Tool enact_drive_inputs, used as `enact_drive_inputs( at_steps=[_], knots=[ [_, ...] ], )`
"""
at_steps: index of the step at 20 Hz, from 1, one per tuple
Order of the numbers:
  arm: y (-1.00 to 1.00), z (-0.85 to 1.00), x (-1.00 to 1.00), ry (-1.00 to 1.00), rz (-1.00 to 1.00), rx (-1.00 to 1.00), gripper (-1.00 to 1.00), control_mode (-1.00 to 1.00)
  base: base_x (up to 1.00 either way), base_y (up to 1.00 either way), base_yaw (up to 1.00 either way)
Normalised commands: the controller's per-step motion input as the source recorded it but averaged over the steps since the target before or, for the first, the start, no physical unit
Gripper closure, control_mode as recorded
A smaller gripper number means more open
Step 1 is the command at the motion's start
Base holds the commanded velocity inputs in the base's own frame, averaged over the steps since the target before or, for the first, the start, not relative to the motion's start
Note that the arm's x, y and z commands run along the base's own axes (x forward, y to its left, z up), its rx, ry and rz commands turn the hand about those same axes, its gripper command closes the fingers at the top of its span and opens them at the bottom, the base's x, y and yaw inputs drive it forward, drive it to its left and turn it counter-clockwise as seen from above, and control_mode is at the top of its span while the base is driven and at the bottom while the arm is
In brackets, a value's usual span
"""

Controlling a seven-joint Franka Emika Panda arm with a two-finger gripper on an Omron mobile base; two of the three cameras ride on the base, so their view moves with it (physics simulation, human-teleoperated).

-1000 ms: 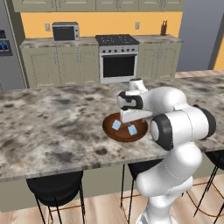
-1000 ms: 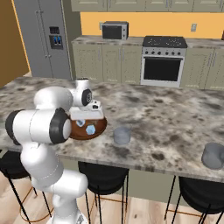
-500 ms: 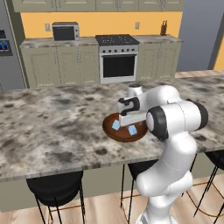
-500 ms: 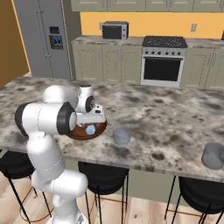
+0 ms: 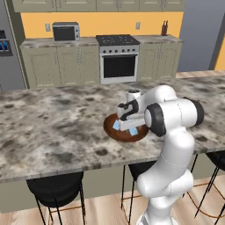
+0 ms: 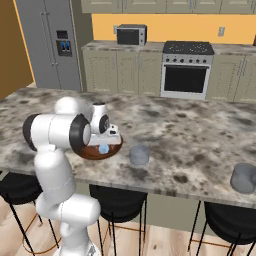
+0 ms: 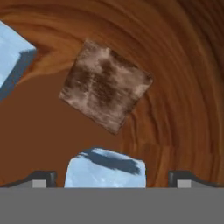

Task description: There are four ice cubes in the ice bowl. Place two ice cubes in each glass of water.

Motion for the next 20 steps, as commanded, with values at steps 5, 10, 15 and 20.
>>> enact_drive_inputs(
  at_steps=[5,10,15,20],
  knots=[
    [0.03,-0.09,0.00,0.00,0.00,0.00,1.00,-1.00,0.00,0.00,0.00],
    [-0.10,0.91,-0.14,0.00,-0.04,0.01,1.00,-1.00,0.00,0.00,0.00],
    [-0.69,1.00,-0.35,0.01,-0.14,0.00,1.00,-1.00,0.00,0.00,0.00],
    [-0.67,1.00,0.00,0.08,-0.21,0.00,1.00,-1.00,0.00,0.00,0.00]
  ],
)
